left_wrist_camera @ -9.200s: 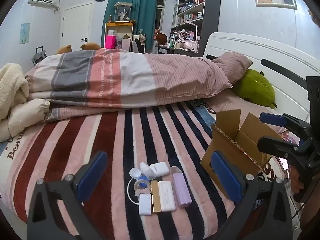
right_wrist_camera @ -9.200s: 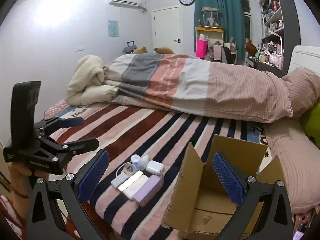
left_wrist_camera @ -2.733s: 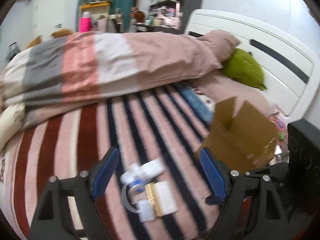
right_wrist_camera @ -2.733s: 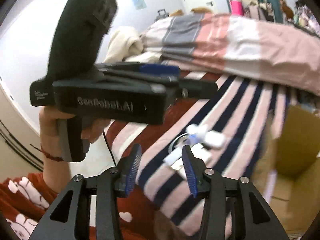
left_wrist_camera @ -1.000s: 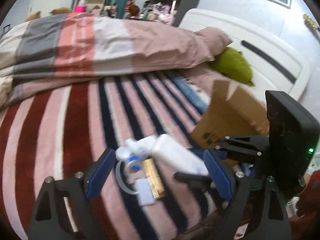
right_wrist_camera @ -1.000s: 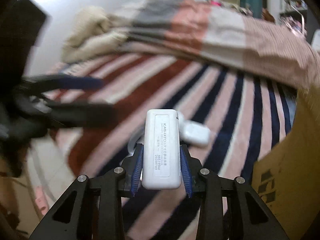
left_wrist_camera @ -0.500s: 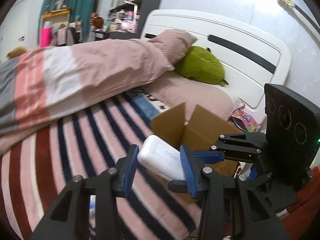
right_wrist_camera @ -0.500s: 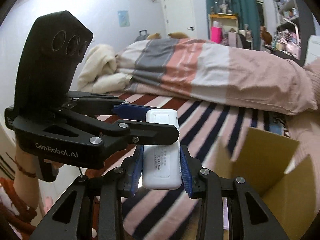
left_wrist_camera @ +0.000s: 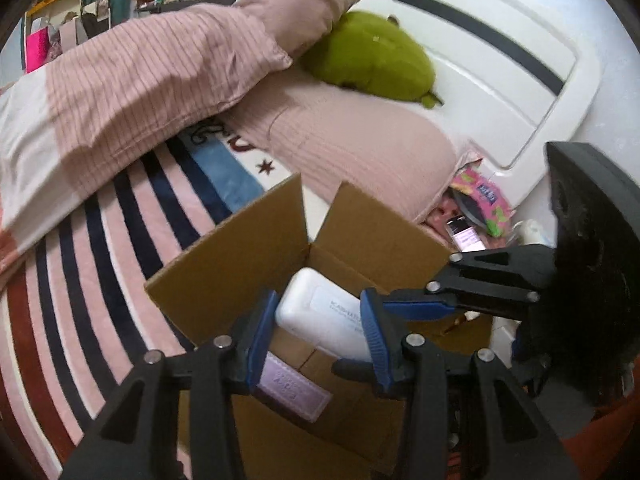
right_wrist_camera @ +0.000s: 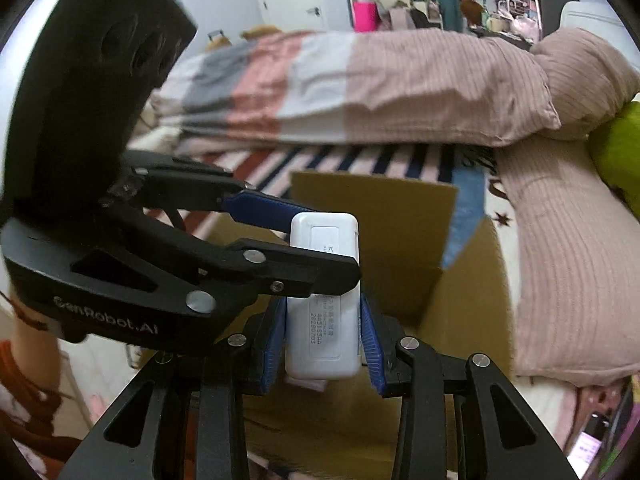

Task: Organize rigid objects
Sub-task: 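Lower the white power bank into the cardboard box and release, then return the right gripper and grasp the gold bar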

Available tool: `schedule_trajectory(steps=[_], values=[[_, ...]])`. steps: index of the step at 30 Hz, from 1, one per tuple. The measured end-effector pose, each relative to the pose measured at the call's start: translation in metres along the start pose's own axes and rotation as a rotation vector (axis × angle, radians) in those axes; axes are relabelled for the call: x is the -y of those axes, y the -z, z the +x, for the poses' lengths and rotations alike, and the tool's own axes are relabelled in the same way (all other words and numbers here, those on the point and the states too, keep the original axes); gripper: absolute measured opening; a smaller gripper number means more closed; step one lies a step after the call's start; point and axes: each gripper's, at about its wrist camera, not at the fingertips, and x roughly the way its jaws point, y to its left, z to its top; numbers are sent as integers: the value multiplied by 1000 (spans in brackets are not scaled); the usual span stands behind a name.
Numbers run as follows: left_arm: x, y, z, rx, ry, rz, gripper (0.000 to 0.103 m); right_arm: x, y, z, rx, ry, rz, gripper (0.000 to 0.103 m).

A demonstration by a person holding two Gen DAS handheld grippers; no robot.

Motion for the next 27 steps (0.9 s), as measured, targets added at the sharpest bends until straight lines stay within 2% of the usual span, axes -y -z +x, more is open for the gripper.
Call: schedule_trajectory(steps=[1,3,7,12,16,19,23,27], values=[[1,0,2,-6,-15,3,52,0,2,1,-11,19,0,31],[0,2,0,1,-30,3,60,2,3,2,-16,50,-1,32],[-6,8,-20,45,-57,-4,67,0,3,-1,-7,49,-13,39],[-30,29,-72,142,-141,-35,73,-25,-2,-9,31,-11,-46,39],[-57,62,-114,210,-231,-76,76,-70,-10,-13,83,-124,-106,39],[-86,98,-142,258,-305,-138,80,-104,-15,-4,81,-212,-142,40],[-122,147,-156,282,-359,-217,80,-150,-12,30,26,-311,-180,46],[-150,192,-155,271,-385,-280,80,-178,4,84,-69,-335,-149,47]])
